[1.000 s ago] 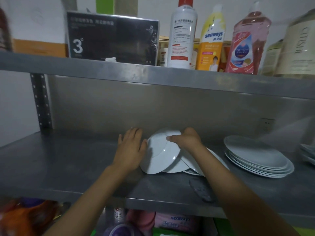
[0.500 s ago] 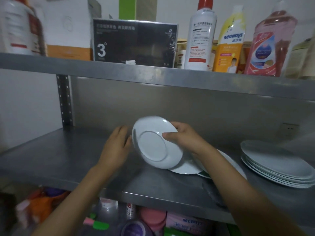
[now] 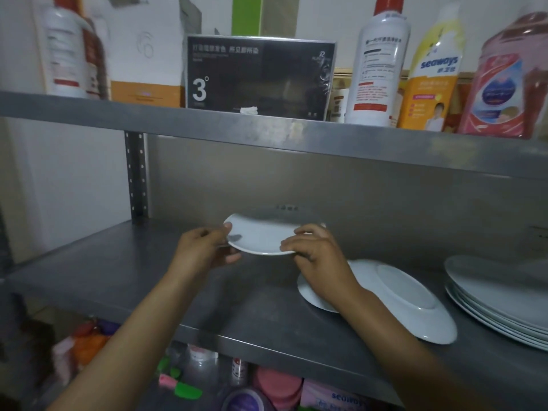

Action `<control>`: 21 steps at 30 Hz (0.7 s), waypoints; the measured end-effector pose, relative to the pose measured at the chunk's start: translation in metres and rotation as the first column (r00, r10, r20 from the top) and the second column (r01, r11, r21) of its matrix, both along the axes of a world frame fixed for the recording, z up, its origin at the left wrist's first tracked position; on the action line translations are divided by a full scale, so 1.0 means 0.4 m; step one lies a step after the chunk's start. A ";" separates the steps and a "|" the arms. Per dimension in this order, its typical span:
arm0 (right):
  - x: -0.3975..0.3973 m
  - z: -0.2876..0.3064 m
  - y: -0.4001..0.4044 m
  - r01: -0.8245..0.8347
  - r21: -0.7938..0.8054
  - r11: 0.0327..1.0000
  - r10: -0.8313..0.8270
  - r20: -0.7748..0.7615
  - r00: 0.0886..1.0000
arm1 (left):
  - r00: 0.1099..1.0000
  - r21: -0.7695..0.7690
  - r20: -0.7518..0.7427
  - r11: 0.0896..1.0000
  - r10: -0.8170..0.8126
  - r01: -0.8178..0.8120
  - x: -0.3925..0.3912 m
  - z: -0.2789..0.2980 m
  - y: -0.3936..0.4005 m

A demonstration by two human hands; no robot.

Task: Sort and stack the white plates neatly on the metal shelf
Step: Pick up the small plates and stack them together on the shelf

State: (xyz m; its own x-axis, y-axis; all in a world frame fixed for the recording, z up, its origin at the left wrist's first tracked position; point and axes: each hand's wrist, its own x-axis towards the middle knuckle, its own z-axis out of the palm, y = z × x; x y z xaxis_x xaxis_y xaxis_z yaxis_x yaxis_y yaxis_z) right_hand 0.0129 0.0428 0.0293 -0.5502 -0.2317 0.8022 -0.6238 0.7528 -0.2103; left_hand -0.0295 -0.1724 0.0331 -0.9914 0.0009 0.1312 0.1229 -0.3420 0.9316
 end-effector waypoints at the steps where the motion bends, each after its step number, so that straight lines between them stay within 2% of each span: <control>1: 0.001 -0.006 -0.003 -0.001 0.007 1.000 0.001 -0.009 1.000 | 1.000 -0.002 0.012 1.000 -0.002 0.002 -0.002 -0.003 -0.003; 8: -0.003 -0.050 -0.004 0.119 0.091 0.989 -0.116 -0.036 0.993 | 0.995 -0.012 0.069 0.997 0.075 -0.074 -0.020 -0.025 -0.006; 13: -0.014 -0.104 0.015 0.199 0.176 0.964 -0.225 0.141 0.964 | 0.989 -0.086 0.083 0.990 0.120 -0.113 -0.018 -0.062 -0.026; 21: -0.034 -0.145 0.031 0.260 0.106 0.960 -0.276 0.189 0.942 | 0.976 -0.103 0.166 0.987 0.139 -0.123 -0.003 -0.114 -0.094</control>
